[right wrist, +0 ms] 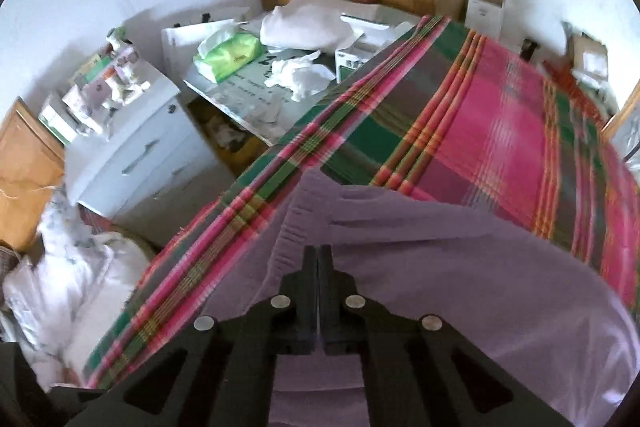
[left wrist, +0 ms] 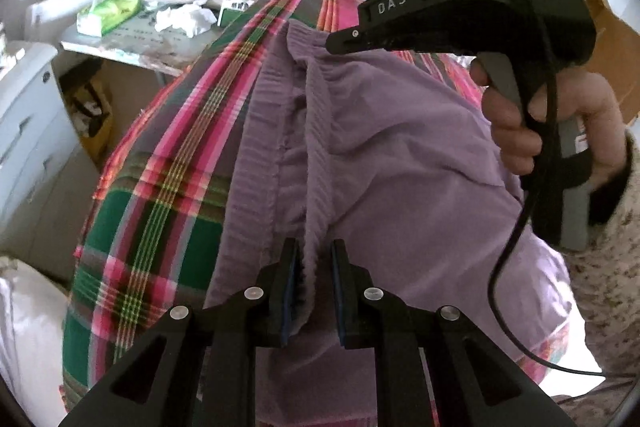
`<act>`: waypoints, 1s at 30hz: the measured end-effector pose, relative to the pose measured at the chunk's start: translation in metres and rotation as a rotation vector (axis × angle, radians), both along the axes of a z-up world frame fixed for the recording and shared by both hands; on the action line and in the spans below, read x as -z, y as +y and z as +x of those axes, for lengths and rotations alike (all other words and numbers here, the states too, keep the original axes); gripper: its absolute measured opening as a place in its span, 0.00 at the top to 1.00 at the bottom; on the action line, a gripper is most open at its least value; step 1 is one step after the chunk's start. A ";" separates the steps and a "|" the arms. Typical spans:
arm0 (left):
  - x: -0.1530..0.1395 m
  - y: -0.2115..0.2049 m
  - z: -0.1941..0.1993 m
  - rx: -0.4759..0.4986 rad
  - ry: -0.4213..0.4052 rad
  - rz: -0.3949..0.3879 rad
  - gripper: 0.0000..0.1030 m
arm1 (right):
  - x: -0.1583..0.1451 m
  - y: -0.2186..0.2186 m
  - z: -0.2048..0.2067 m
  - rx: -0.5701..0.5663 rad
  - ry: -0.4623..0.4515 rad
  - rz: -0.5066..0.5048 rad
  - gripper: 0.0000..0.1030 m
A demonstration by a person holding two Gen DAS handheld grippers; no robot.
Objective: Fold clothes
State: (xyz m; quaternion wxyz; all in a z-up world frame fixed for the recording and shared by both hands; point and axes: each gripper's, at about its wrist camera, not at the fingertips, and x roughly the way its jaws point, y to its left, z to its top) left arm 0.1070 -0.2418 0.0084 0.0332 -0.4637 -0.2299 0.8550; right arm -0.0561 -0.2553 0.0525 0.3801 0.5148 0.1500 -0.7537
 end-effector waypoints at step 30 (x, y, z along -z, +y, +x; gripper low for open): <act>0.006 -0.007 0.004 -0.034 0.051 0.019 0.93 | -0.007 -0.020 0.023 -0.049 0.097 0.026 0.96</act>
